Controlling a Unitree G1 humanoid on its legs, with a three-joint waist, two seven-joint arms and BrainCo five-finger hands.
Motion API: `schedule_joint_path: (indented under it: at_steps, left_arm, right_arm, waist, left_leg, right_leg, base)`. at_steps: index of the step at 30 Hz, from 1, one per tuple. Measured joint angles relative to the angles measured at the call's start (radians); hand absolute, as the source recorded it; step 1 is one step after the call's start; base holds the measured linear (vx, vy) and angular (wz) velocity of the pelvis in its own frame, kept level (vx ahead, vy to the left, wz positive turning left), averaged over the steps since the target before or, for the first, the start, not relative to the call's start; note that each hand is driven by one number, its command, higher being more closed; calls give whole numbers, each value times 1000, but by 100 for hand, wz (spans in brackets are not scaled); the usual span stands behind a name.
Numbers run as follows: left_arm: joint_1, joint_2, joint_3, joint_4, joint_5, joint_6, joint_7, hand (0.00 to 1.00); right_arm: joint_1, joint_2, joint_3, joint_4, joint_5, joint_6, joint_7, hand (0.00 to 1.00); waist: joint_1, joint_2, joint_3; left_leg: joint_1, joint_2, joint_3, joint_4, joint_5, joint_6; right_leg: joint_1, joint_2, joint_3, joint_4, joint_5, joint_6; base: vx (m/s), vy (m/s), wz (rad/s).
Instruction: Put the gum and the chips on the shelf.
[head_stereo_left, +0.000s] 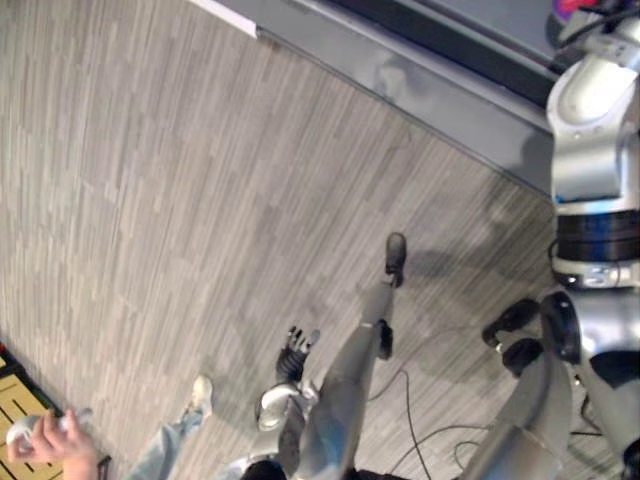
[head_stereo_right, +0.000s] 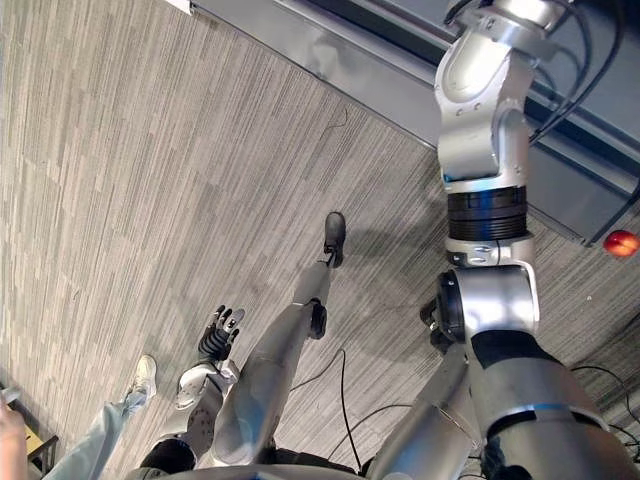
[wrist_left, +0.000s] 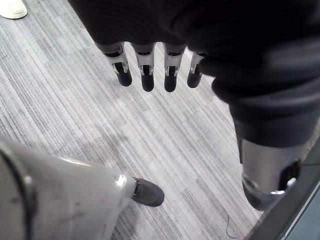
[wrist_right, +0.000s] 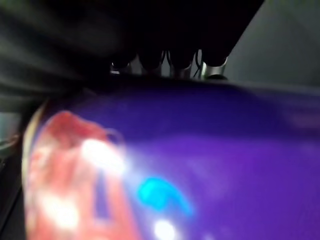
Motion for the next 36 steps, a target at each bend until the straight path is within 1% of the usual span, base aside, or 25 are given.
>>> schedule_joint_path:
  at_steps: [2,5,7,10,11,14,15,16,20,25,28,32,34,35,36]
  left_arm:
    - [1,-1,0,-19,-1,0,-3,0]
    - [1,-3,-1,-58,-2,0,-8,0]
    - [2,-3,-15,-93,-2,-2,-9,0]
    - [2,-4,-24,-120,-2,-3,-16,0]
    - [3,-4,-27,-135,-2,-3,-17,0]
    - [4,-7,-30,-171,-3,-5,-22,0]
    - [4,-8,-34,-182,-4,-8,-24,0]
    - [4,-8,-39,-184,-4,-12,-25,0]
    - [4,-12,-58,-210,-41,-12,-25,0]
    - [4,-29,-61,-250,-43,-20,-26,0]
    - [4,-31,-70,-271,-45,-22,-26,0]
    - [4,-31,-81,-270,-80,-22,-26,0]
    - [4,-32,-82,-271,-80,-23,-25,0]
    - [4,-33,-82,-271,-80,-24,-25,0]
    - [4,-35,-82,-271,-80,-30,-25,0]
  right_arm:
    - [-12,-25,-1,0,0,2,-10,100]
    - [-16,-59,-1,1,1,18,-12,100]
    - [-29,-91,2,0,1,19,-24,100]
    - [-64,-118,13,0,1,21,-33,100]
    - [-72,-139,20,-1,1,23,-38,100]
    - [-89,-184,35,-2,0,24,-69,100]
    - [-92,-199,36,-4,0,31,-79,100]
    - [-93,-202,36,-5,-2,34,-81,100]
    - [-96,-202,34,-38,-11,53,-122,100]
    - [-100,-198,36,-53,-28,61,-152,100]
    - [-104,-158,33,-92,-44,77,-160,100]
    - [-84,-130,16,-104,-45,79,-164,100]
    - [-79,-113,-1,-110,-47,79,-166,100]
    - [-75,-108,-3,-112,-47,79,-168,0]
    - [-68,-106,-2,-114,-47,79,-166,0]
  waist:
    - [0,0,0]
    - [0,0,0]
    - [3,0,0]
    - [2,0,0]
    - [2,0,0]
    - [-5,3,-2]
    - [-4,3,-2]
    - [-4,3,-2]
    - [-7,3,-2]
    - [-7,4,-3]
    - [-10,4,-3]
    - [-12,5,-4]
    - [-12,5,-4]
    - [-12,6,-4]
    - [-12,6,-5]
  left_leg:
    - [-23,-6,3,1,1,-1]
    - [-55,-12,8,6,5,3]
    - [-74,-19,17,9,15,16]
    - [-97,-22,21,15,14,15]
    - [-108,-22,22,16,11,12]
    - [-153,-21,14,56,-2,19]
    - [-170,-20,11,70,-10,17]
    - [-176,-20,11,76,-17,23]
    - [-216,-15,31,101,-28,21]
    - [-244,-6,71,102,-29,19]
    - [-268,5,81,107,-29,19]
    - [-273,12,77,129,-29,19]
    - [-274,14,78,133,-30,18]
    - [-275,16,78,137,-33,14]
    - [-276,18,79,141,-36,10]
  right_leg:
    - [-28,-8,3,7,0,0]
    - [-61,-15,7,11,0,0]
    - [-95,-22,32,29,0,0]
    - [-125,-24,43,37,0,0]
    - [-138,-24,50,41,0,0]
    - [-164,-23,51,54,0,0]
    - [-174,-23,53,58,0,0]
    - [-179,-23,53,59,0,0]
    - [-215,-21,64,56,0,0]
    - [-265,-8,98,55,0,0]
    - [-295,3,109,56,-1,0]
    - [-297,7,111,70,-3,-4]
    - [-297,8,111,73,-6,-8]
    - [-298,10,111,74,-6,-9]
    - [-298,11,111,74,-6,-9]
  base:
    - [-18,-48,7]
    - [-15,-45,8]
    - [-14,-53,9]
    - [-16,-41,4]
    - [-20,-39,6]
    - [-19,-35,9]
    - [-17,-37,8]
    - [-15,-36,4]
    - [-4,-8,0]
    - [-15,-15,-6]
    - [-25,-23,-8]
    - [-35,-30,-2]
    - [0,0,0]
    - [-30,-23,-3]
    - [-33,-20,-4]
